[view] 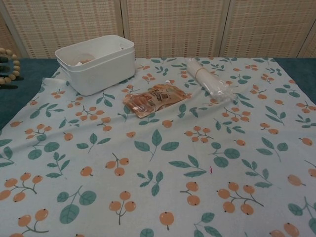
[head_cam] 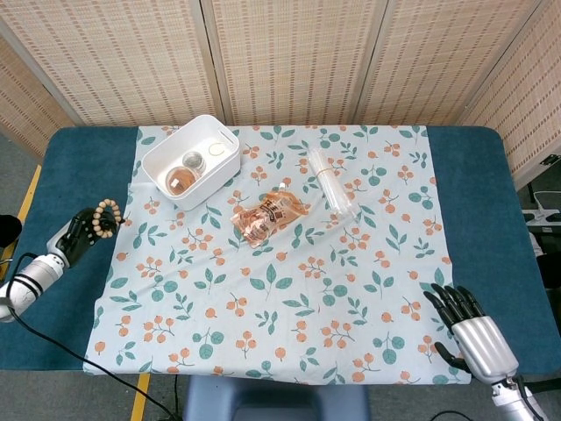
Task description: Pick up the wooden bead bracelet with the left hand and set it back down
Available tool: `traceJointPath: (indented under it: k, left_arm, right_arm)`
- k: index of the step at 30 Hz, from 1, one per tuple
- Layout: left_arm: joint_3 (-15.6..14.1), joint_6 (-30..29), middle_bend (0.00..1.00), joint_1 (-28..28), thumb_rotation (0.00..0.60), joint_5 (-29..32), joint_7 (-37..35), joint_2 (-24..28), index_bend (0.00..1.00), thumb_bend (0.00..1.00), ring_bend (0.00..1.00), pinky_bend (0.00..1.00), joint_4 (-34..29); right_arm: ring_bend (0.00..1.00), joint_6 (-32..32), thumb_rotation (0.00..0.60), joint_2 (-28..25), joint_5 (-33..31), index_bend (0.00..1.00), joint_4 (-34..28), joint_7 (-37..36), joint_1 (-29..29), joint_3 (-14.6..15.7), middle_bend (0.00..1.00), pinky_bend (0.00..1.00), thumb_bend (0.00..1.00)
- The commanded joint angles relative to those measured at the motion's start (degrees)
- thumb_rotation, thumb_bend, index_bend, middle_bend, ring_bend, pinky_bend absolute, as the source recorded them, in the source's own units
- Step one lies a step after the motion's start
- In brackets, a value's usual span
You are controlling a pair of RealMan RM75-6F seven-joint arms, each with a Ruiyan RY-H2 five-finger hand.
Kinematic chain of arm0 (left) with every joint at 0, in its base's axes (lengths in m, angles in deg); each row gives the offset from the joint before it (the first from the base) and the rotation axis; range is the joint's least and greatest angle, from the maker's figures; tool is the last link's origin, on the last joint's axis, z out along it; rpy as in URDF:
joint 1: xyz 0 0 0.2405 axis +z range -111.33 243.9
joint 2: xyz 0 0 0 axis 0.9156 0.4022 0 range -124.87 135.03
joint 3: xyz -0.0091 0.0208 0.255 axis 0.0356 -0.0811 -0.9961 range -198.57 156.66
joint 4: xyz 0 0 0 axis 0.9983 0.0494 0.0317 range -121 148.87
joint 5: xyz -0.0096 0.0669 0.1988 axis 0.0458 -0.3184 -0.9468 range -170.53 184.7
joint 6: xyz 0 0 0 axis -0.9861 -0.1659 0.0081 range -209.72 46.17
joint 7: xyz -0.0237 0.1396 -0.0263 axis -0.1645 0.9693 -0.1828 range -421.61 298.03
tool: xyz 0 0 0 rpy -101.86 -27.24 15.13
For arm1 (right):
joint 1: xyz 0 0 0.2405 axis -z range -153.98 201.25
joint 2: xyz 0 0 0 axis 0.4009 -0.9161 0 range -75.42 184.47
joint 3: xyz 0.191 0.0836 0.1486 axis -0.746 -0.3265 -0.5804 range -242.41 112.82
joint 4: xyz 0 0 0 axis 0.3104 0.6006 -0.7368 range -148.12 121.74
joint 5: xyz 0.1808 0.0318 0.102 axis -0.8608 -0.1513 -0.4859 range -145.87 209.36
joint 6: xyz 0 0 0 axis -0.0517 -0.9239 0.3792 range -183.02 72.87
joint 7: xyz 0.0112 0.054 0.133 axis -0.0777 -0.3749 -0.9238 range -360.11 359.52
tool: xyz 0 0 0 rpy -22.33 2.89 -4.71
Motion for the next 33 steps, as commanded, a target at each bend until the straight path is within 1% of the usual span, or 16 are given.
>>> traceJointPath:
  k: [1,4,13,18,22,24,25,26,27,29,31,33]
  left_arm:
    - [0.16,0.09,0.59,0.03,0.154,-0.09,0.25,-0.08,0.52,0.57,0.19,0.0,-0.01]
    - [0.27,0.22,0.59,0.04,0.169,-0.2,0.59,-0.18,0.52,0.57,0.19,0.0,-0.03]
    - [0.1,0.28,0.59,-0.19,0.272,-0.74,1.46,-0.38,0.53,0.55,0.19,0.0,0.31]
    - [-0.02,0.28,0.6,-0.22,0.254,-0.74,1.25,-0.27,0.54,0.56,0.19,0.0,0.25]
    - [0.03,0.23,0.6,-0.06,0.298,-0.64,1.09,-0.19,0.54,0.61,0.19,0.0,0.05]
    - [0.05,0.4,0.6,0.04,0.291,-0.62,1.09,-0.13,0.54,0.66,0.19,0.0,-0.13]
    - [0.24,0.73,0.6,0.17,0.276,-0.72,1.56,-0.12,0.54,0.68,0.19,0.0,-0.29]
    - [0.42,1.0,0.6,0.27,0.275,-0.81,2.05,-0.13,0.54,0.69,0.19,0.0,-0.36]
    - [0.56,1.09,0.6,0.32,0.278,-0.87,2.43,-0.18,0.54,0.69,0.19,0.0,-0.41]
    - [0.84,0.91,0.6,0.36,0.308,-0.73,2.71,-0.43,0.54,0.71,0.19,0.0,-0.56]
    - [0.88,0.98,0.6,0.37,0.323,-0.52,2.49,-0.5,0.54,0.77,0.19,0.0,-0.63]
    - [0.82,1.34,0.6,0.37,0.321,-0.58,2.68,-0.5,0.54,0.88,0.19,0.0,-0.74]
  right_arm:
    - [0.0,0.13,0.6,-0.19,0.23,0.0,-0.01,-0.38,-0.12,0.16,0.0,0.0,0.24]
    - [0.0,0.2,0.6,-0.17,0.12,0.0,0.0,-0.31,-0.12,0.14,0.0,0.0,0.24]
    - [0.0,0.01,0.6,-0.25,0.26,0.0,-0.02,-0.35,-0.06,0.17,0.0,0.0,0.24]
    - [0.0,-0.2,0.6,-0.3,0.38,0.0,0.0,-0.44,0.01,0.19,0.0,0.0,0.24]
    - [0.0,-0.47,0.6,-0.36,0.56,0.0,-0.01,-0.44,0.12,0.23,0.0,0.0,0.24]
    - [0.0,-0.65,0.6,-0.39,0.59,0.0,-0.03,-0.49,0.19,0.2,0.0,0.0,0.24]
    - [0.0,-0.79,0.6,-0.43,0.6,0.0,-0.04,-0.54,0.24,0.19,0.0,0.0,0.24]
    - [0.0,-0.92,0.6,-0.46,0.63,0.0,-0.04,-0.6,0.29,0.18,0.0,0.0,0.24]
    - [0.0,-1.05,0.599,-0.49,0.68,0.0,-0.05,-0.65,0.34,0.17,0.0,0.0,0.24]
    - [0.0,-1.27,0.599,-0.52,0.82,0.0,-0.01,-0.71,0.42,0.19,0.0,0.0,0.24]
    - [0.0,-1.36,0.6,-0.54,0.94,0.0,0.03,-0.76,0.46,0.22,0.0,0.0,0.24]
    - [0.0,-1.43,0.6,-0.53,0.89,0.0,0.1,-0.76,0.48,0.16,0.0,0.0,0.24]
